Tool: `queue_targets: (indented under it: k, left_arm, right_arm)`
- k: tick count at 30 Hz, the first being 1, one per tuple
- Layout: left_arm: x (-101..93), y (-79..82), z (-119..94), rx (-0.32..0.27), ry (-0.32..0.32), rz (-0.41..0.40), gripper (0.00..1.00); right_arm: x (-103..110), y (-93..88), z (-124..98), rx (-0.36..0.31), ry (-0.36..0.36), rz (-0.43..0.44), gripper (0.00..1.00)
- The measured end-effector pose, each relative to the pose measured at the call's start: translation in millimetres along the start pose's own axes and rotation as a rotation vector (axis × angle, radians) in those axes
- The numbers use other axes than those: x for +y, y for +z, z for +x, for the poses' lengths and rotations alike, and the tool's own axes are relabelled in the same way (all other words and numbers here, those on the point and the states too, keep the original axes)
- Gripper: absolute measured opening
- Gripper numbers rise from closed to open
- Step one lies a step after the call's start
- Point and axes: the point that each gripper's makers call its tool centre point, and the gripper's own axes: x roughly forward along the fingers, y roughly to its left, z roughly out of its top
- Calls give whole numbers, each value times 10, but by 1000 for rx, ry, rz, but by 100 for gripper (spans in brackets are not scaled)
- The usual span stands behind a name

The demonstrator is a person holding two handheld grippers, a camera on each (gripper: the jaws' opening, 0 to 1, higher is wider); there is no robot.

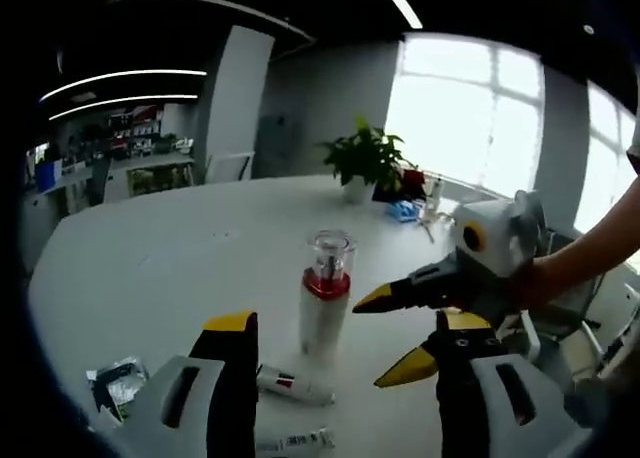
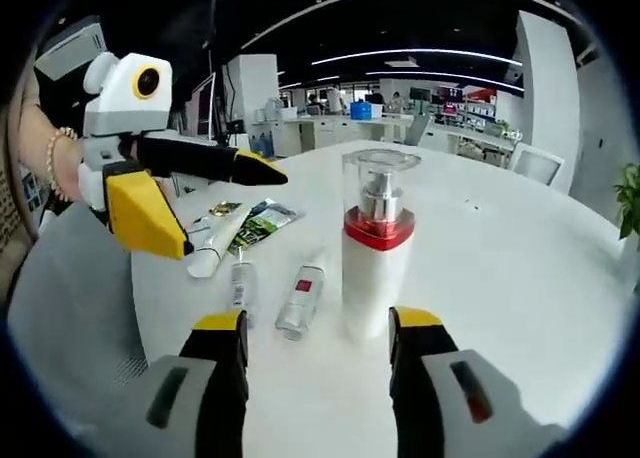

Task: Arrange the skincare products in the storage area until every visible bottle or jar stands upright without overlapping.

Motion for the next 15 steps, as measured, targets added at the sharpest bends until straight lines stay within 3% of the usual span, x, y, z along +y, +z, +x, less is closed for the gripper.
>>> queue_targets:
  k: [8,15]
  left_arm:
    - [57,-103,-437,-5,-11,-61,82]
    - [176,-298,-806,53,9,-102,90]
  right_arm:
    - [272,-78,-67,8,-16,69,66]
    - [578,-12,-130,-17,-21,96,66]
